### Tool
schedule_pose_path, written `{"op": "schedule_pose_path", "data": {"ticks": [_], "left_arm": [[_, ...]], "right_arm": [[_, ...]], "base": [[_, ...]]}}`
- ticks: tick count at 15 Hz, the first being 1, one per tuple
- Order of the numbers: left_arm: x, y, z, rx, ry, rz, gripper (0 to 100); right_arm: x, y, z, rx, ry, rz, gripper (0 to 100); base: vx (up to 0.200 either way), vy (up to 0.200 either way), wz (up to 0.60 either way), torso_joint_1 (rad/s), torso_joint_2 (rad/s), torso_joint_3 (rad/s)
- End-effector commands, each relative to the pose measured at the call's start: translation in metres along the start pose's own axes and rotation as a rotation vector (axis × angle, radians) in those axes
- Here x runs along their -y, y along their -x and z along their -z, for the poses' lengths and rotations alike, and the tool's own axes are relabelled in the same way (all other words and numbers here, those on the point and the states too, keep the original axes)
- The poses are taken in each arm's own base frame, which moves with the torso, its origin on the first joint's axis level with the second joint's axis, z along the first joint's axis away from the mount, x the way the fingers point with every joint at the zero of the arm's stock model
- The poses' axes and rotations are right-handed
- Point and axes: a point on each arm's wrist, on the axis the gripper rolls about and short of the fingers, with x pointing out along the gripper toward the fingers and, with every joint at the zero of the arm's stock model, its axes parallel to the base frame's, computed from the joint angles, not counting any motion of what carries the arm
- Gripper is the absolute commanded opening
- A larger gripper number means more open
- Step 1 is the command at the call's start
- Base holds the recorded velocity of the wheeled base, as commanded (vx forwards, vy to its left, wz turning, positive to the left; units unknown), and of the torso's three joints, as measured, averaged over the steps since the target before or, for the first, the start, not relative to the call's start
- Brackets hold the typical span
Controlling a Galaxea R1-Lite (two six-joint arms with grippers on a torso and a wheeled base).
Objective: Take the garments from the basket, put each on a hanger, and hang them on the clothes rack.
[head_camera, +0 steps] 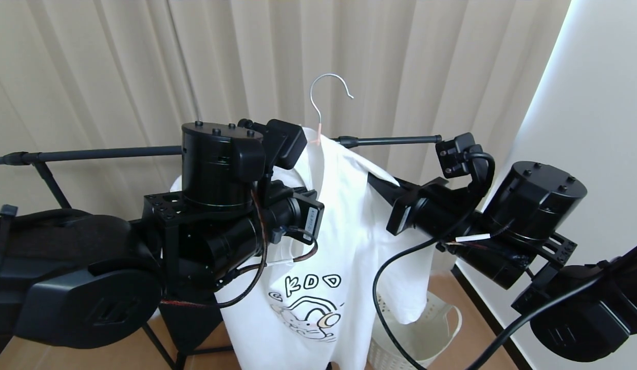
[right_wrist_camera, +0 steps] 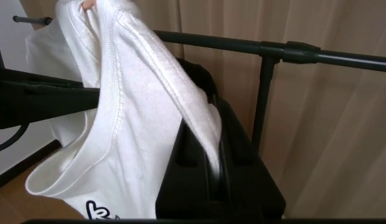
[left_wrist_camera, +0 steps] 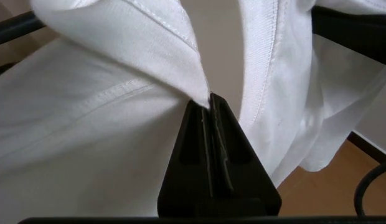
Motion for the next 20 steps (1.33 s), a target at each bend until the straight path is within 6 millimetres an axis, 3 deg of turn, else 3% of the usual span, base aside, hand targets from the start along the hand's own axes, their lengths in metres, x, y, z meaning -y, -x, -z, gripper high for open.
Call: {"op": "schedule_pose_path", "data": {"ticks": [1, 7, 14, 16, 20], "left_arm": [[0.0, 0.0, 0.0, 0.002, 0.0, -0.001, 100], [0.001, 0.027, -0.01, 0.051, 0.001, 0.015, 100], [0.008, 0.043, -0.008, 0.058, -0.009, 0.055, 100], [0.0, 0.05, -0.007, 0.062, 0.0, 0.042, 100], [-0.045, 0.073, 0.004, 0.059, 0.046, -0.047, 100]], "right_arm": [[0.0, 0.0, 0.0, -0.002, 0.0, 0.0, 0], [0.003, -0.001, 0.0, -0.001, 0.001, 0.009, 0], [0.014, -0.002, -0.001, 0.004, 0.002, 0.038, 0], [0.021, -0.001, -0.001, -0.003, 0.002, 0.019, 0], [0.046, 0.001, 0.002, -0.019, 0.005, 0.014, 0]], "base": [[0.0, 0.0, 0.0, 0.0, 0.0, 0.0], [0.0, 0.0, 0.0, 0.0, 0.0, 0.0], [0.0, 0.0, 0.0, 0.0, 0.0, 0.0], [0.0, 0.0, 0.0, 0.0, 0.0, 0.0], [0.0, 0.0, 0.0, 0.0, 0.0, 0.0]]}}
